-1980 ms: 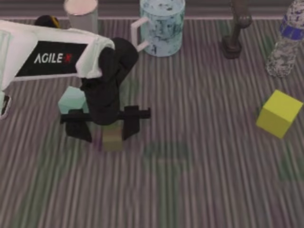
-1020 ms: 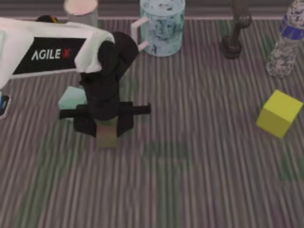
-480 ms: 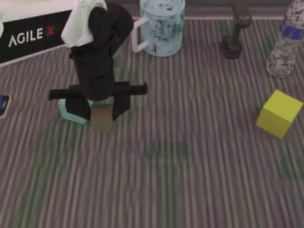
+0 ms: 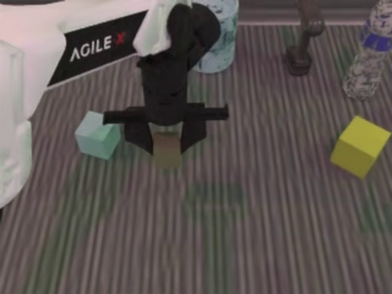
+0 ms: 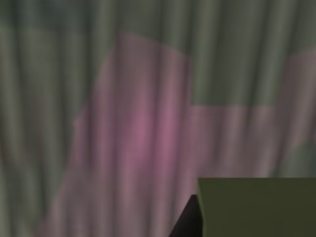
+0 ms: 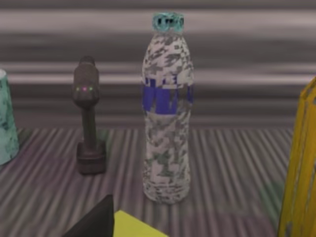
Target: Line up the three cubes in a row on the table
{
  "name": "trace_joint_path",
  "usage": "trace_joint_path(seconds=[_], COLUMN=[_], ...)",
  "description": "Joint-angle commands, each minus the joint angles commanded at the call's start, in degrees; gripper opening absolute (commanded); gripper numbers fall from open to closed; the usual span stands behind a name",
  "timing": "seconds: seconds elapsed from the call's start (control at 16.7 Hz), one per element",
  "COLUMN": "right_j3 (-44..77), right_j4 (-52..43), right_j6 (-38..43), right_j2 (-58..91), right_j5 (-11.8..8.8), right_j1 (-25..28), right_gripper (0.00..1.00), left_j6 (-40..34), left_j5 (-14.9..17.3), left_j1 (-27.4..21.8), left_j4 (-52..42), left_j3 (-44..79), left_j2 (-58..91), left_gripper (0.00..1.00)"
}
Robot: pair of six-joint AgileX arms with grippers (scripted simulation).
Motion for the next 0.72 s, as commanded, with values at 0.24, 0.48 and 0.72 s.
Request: trace_joint_path(seconds=[0.24,0.48,0.72], right_j3=[0.0,0.0,0.0], right_j4=[0.0,0.0,0.0], right_j6=[0.0,0.0,0.0], right_j2=[0.0,0.0,0.0], right_j5=[0.0,0.0,0.0], right_j1=[0.0,0.0,0.0], right_gripper=[1.0,1.0,1.0], left_j6=[-6.5,-12.1,-14.8], left_j5=[0.0,0.1,0.0], left_j1=[-7.4,-14.1,-17.3], left_j4=[-7.9,-14.6,-17.5], left_j3=[18.4,33.4,39.2], left_j2=[9.1,16.4,19.5], left_gripper=[0.0,0.0,0.0])
